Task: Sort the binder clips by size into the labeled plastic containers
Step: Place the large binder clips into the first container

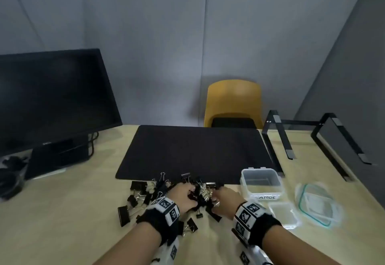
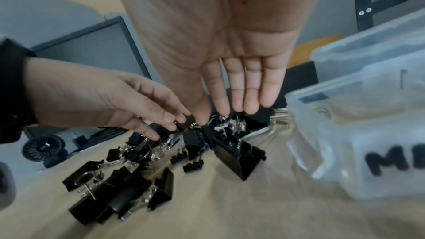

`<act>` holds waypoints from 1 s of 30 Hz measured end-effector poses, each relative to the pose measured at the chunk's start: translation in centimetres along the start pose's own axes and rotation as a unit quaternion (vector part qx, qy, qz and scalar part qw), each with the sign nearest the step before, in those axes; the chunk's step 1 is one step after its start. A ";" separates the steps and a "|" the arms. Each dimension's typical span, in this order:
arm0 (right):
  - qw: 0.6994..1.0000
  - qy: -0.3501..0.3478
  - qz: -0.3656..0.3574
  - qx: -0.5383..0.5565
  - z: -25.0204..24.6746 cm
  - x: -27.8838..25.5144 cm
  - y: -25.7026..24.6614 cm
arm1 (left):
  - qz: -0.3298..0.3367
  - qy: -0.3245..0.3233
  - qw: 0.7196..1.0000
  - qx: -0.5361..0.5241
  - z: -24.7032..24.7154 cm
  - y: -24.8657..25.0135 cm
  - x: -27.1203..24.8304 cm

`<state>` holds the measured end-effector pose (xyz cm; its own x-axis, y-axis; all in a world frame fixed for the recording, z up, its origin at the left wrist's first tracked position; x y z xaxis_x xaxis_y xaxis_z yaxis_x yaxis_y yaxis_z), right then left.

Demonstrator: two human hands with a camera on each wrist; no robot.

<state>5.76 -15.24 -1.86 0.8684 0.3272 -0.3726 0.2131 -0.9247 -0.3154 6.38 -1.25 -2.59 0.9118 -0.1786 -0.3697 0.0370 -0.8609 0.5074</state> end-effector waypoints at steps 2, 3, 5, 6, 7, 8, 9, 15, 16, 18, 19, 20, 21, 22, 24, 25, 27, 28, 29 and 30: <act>0.999 -0.004 0.025 -0.023 0.7 0.5 0.6 | -0.013 -0.001 1.000 0.014 0.5 -0.8 0.8; 0.999 -0.003 0.028 -0.039 0.9 0.6 0.7 | -0.017 -0.012 1.000 0.020 0.9 -1.1 0.9; 0.996 0.005 0.038 -0.075 1.2 1.0 1.1 | -0.026 -0.023 0.999 0.035 1.5 -1.4 1.3; 0.994 -0.003 0.043 -0.096 1.6 1.1 1.1 | -0.027 -0.023 0.998 0.050 1.8 -1.4 1.3; 0.992 -0.010 0.051 -0.118 1.9 1.2 1.1 | -0.028 -0.020 0.997 0.069 1.9 -1.4 1.3; 0.989 -0.008 0.059 -0.136 2.0 1.3 1.2 | -0.030 -0.012 0.995 0.090 1.9 -1.4 1.4; 0.987 -0.007 0.069 -0.146 2.2 1.3 1.3 | -0.031 -0.005 0.994 0.103 1.9 -1.4 1.4; 0.986 -0.024 0.081 -0.143 2.4 1.5 1.4 | -0.041 -0.008 0.995 0.094 1.9 -1.0 1.9; 0.989 -0.024 0.080 -0.124 2.1 1.4 1.4 | -0.043 -0.013 0.995 0.083 1.9 -1.0 2.0; 0.994 -0.017 0.073 -0.079 1.6 1.3 1.4 | -0.049 -0.025 0.997 0.063 1.7 -1.1 2.3; 0.996 -0.014 0.071 -0.053 1.3 1.2 1.5 | -0.053 -0.035 0.997 0.052 1.7 -1.1 2.2; 0.997 -0.009 0.068 -0.027 1.1 1.1 1.6 | -0.054 -0.043 0.997 0.041 1.6 -1.2 2.2; 0.998 -0.006 0.066 0.000 0.8 0.9 1.7 | -0.058 -0.051 0.996 0.035 1.6 -1.3 2.2; 0.998 -0.003 0.061 0.028 0.5 0.8 1.8 | -0.059 -0.056 0.996 0.037 1.4 -1.3 2.2; 0.995 -0.005 0.053 0.088 0.1 0.4 2.0 | -0.060 -0.060 0.995 0.054 1.0 -1.0 2.1; 0.992 -0.004 0.050 0.120 -0.3 0.4 2.1 | -0.057 -0.059 0.995 0.057 0.7 -0.8 2.1; 0.983 0.007 0.041 0.179 -1.2 0.3 2.5 | -0.051 -0.062 0.995 0.057 0.1 -0.2 1.9; 0.978 0.016 0.034 0.207 -1.8 0.2 2.7 | -0.046 -0.058 0.996 0.057 -0.4 0.2 1.9; 0.970 0.021 0.027 0.241 -2.4 0.1 3.0 | -0.042 -0.053 0.996 0.055 -0.8 0.6 1.9; 0.959 0.022 0.019 0.283 -3.0 0.0 3.3 | -0.039 -0.047 0.997 0.050 -1.3 1.0 1.9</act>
<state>7.81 -18.84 -0.29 0.8915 0.2758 -0.3595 -0.0849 -0.6776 -0.7305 8.66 -1.83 -1.82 0.8651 -0.1491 -0.4790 0.0616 -0.9159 0.3965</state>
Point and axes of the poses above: each hand's wrist, its own x-axis towards the middle knuckle, its own z-axis out of the palm, y = z × x, the point moved 7 cm from there along x, towards the middle knuckle, and after that the axes turned 1 degree about x, right-handed, at the moved point
